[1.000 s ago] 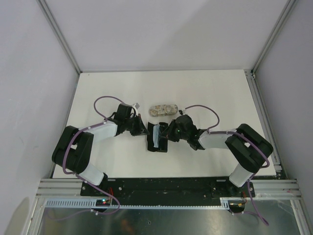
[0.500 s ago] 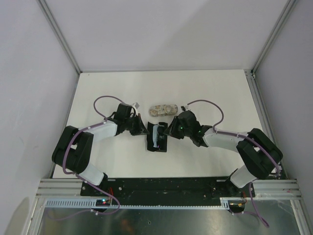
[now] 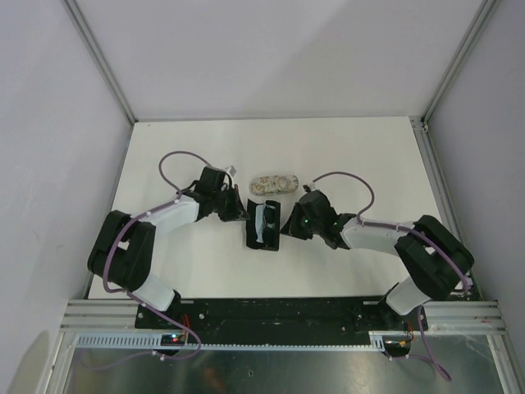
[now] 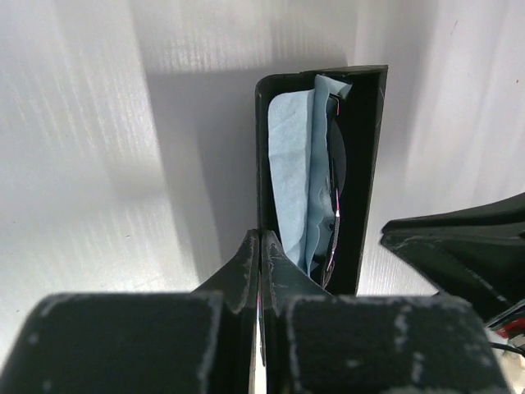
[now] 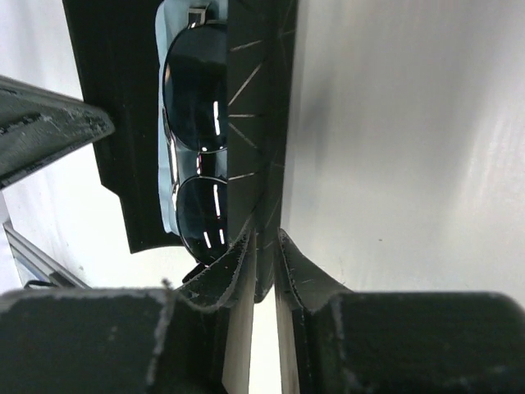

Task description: Organize the sunglasses

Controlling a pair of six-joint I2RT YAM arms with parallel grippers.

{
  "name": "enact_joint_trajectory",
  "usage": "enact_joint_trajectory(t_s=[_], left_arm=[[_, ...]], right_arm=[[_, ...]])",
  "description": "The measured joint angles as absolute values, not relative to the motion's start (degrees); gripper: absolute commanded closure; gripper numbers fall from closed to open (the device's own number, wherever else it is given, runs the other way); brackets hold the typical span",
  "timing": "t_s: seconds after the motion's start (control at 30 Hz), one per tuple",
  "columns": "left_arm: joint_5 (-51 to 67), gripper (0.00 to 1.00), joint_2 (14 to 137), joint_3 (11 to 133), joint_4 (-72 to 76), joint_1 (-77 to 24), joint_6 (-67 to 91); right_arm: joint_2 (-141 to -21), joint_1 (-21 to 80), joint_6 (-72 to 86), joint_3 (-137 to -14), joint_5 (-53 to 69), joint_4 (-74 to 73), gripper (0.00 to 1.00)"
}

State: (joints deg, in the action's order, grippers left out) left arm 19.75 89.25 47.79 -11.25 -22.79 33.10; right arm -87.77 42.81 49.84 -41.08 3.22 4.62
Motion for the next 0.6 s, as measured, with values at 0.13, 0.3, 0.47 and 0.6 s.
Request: enact_joint_trajectory(t_s=[0.13, 0.3, 0.47, 0.6], left_arm=[[18.0, 0.99, 90.0, 49.7, -12.7, -24.4, 32.5], [15.0, 0.9, 90.8, 50.9, -14.4, -25.4, 32.0], [15.2, 0.78, 90.8, 53.6, -14.5, -27.1, 32.2], [17.3, 0.71, 92.2, 56.2, -14.3, -30.1, 33.1]], right_arm=[[-90.8, 44.1, 49.9, -41.1, 5.3, 7.6, 0.84], [-92.9, 44.5, 49.9, -41.1, 7.6, 11.5, 0.84], [-94.4, 44.6, 50.0, -41.1, 9.2, 14.3, 0.85], [-95.1, 44.8, 50.3, -41.1, 9.7, 15.7, 0.85]])
